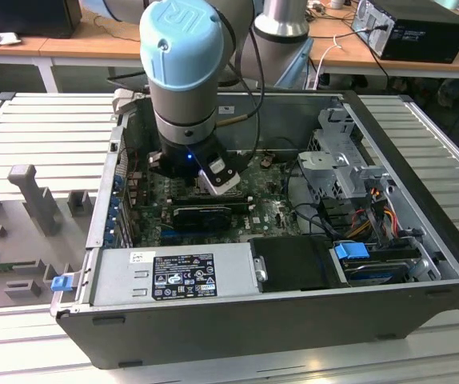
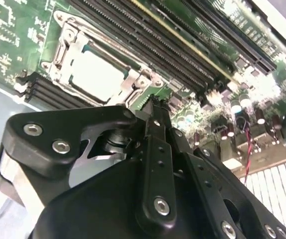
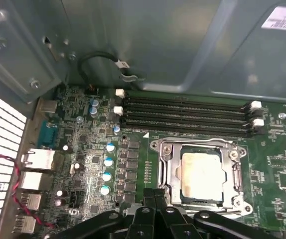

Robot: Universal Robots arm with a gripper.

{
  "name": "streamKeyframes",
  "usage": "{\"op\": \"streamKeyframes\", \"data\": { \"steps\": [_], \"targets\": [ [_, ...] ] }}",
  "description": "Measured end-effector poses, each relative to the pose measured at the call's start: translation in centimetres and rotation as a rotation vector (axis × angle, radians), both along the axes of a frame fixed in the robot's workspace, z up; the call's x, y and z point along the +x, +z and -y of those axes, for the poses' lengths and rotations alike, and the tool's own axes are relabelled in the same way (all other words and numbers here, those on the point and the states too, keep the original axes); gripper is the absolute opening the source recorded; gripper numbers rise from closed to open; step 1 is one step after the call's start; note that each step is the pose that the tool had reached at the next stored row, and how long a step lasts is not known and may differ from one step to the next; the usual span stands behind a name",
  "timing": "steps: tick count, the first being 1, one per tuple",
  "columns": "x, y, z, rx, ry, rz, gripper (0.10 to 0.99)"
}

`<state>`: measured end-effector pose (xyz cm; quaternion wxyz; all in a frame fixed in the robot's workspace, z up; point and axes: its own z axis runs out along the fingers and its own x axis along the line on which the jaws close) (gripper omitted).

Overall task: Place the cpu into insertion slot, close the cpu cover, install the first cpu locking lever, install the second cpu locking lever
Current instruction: 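Install the second cpu locking lever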

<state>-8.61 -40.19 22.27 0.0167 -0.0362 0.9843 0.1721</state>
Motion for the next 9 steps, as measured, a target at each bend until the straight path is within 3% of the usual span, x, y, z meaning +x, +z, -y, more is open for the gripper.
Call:
{"op": "streamKeyframes", "data": {
  "steps": [5,9],
  "targets": [
    [0.0,1.54,0.0,0.0,0.0,0.0,0.106],
    [0.0,2.23,0.0,0.0,0.0,0.0001,0.106]
  ]
}}
